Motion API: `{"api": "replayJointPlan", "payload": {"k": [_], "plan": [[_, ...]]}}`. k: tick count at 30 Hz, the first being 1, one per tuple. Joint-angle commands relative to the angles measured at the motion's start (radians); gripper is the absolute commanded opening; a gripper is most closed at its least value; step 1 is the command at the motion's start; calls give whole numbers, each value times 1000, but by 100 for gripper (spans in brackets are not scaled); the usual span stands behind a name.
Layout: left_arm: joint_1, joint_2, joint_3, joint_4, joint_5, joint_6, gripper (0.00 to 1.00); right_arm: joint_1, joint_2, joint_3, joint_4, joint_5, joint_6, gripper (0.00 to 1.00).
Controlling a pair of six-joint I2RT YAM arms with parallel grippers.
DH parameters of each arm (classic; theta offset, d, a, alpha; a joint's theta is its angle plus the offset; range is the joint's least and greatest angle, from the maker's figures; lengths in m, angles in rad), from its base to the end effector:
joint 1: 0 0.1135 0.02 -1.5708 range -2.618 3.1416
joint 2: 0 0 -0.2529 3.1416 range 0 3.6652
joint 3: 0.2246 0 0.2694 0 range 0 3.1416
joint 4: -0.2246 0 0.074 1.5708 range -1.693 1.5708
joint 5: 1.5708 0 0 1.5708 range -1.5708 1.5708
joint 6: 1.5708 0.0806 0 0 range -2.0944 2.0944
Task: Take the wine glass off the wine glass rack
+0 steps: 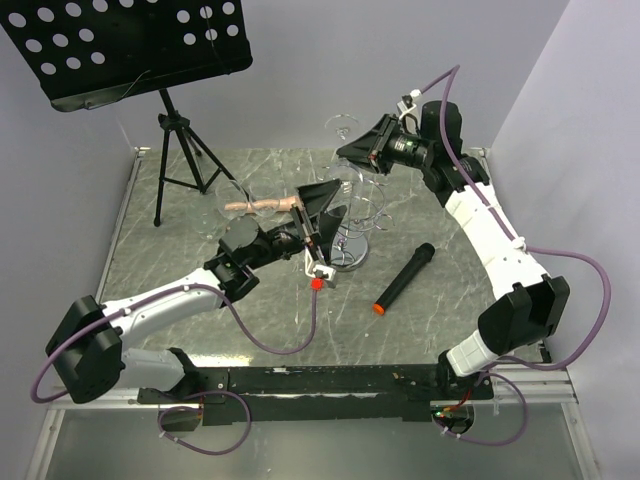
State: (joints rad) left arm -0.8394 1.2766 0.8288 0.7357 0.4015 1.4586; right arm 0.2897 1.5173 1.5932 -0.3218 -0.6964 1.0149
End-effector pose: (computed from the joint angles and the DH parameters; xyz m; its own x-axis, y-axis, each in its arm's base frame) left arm 0.2113 -0.2826 0.3380 0.9507 0.3101 0.0029 -0.0837 0.2476 0.9652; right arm 0.3643 0.1625 0.4127 -0.8157 0.4368 -0.3792 -0.2321 0.3532 0.9063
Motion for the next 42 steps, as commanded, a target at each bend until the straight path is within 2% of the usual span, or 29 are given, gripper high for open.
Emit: {"api": "replayJointPlan", "payload": {"k": [1, 8, 13, 20, 24, 25, 26, 27, 30, 32, 36, 38, 41, 42], "plan": [[-6, 13, 44, 54, 48, 54, 100, 19, -6, 79, 30, 1, -32, 0], [-6, 49, 76, 45, 42, 71, 99, 32, -6, 88, 24, 6, -52, 0], [-4, 47, 78, 41, 51, 74, 93, 32, -6, 85, 21, 12, -56, 0], [-3, 43, 82, 31, 51, 71, 78, 40, 3, 91, 15, 21, -75, 0], [-3, 43, 69, 74, 49, 54, 63, 43, 6, 94, 20, 31, -84, 0], [-3, 44, 64, 88, 48, 49, 56, 43, 4, 94, 20, 32, -87, 0], [-3, 43, 61, 108, 46, 42, 52, 43, 4, 93, 21, 34, -88, 2], [-4, 44, 59, 125, 45, 42, 50, 43, 1, 90, 24, 35, -90, 13], [-3, 41, 75, 151, 20, 40, 50, 42, -3, 86, 36, 34, -108, 31], [-4, 32, 96, 143, -7, 36, 45, 39, -6, 90, 44, 35, -119, 47], [8, -14, 128, 117, -39, 29, 27, 20, -19, 77, 67, 31, -124, 77], [13, -40, 135, 85, -47, 42, 17, 9, -26, 68, 81, 26, -124, 83], [13, -89, 125, 42, -61, 42, 2, -7, -34, 62, 87, 25, -130, 85], [13, -104, 121, 28, -69, 39, 1, -14, -35, 63, 87, 23, -134, 86]]}}
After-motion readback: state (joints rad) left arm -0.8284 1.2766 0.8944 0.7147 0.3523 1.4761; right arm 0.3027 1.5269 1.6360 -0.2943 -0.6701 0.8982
